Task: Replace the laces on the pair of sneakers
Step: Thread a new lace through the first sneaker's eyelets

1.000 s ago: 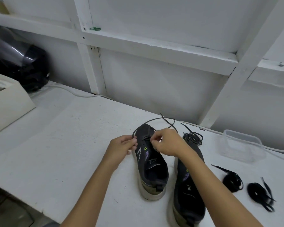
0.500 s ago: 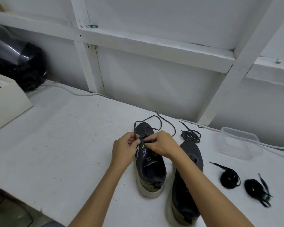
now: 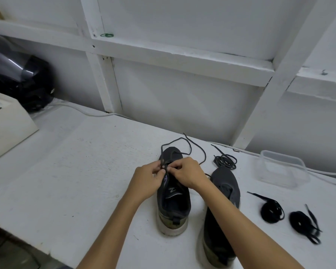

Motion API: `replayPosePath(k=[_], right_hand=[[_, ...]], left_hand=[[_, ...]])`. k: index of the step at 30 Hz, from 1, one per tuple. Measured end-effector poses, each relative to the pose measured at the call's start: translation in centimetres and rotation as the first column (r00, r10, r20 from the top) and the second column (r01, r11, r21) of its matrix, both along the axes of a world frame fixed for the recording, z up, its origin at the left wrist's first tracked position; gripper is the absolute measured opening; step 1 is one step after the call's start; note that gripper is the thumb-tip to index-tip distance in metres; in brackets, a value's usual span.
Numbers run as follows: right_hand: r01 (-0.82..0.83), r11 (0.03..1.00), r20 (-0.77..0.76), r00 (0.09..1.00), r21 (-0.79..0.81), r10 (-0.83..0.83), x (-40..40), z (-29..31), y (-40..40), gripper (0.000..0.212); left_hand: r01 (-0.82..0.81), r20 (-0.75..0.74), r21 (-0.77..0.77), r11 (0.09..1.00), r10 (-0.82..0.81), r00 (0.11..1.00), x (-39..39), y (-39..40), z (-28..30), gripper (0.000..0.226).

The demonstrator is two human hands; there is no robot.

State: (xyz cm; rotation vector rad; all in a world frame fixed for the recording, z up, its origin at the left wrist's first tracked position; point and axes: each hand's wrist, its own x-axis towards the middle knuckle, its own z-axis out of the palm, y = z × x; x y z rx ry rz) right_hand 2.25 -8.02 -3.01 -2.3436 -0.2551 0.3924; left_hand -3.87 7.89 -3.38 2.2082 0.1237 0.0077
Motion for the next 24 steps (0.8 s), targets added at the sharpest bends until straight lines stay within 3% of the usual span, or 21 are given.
replayPosePath(k=[7, 12, 14, 18, 24], right_hand=[[0.005, 0.995, -0.053, 0.999, 0.096, 0.000, 0.2, 0.4, -0.7, 0.015], [0.074, 0.959, -0.169, 0.985, 0.274, -0.028, -0.2, 1.0, -0.4, 0.016], [0.101, 0.931, -0.237, 0.971, 0.350, -0.016, -0.1, 1.6, -0.8, 0.017], [0.196, 0.843, -0.393, 0.919, 0.501, 0.020, -0.2, 1.9, -2.0, 0.016], [0.339, 0.667, -0.519, 0.851, 0.663, 0.084, 0.1, 1.5, -3.0, 0.019]], left_hand=[[0.025, -0.111, -0.192, 0.981, -0.047, 0.993, -1.6, -0.6, 1.1, 0.047], [-0.103, -0.095, -0.230, 0.968, 0.083, 0.992, -1.1, -1.1, 0.9, 0.064], [-0.131, -0.112, -0.211, 0.969, 0.109, 0.988, -0.7, -1.0, 0.7, 0.060], [-0.111, -0.112, -0.189, 0.976, 0.091, 0.989, -1.0, -1.3, 0.8, 0.038], [-0.152, -0.129, -0.294, 0.944, 0.118, 0.985, -1.6, -2.4, -0.4, 0.042]])
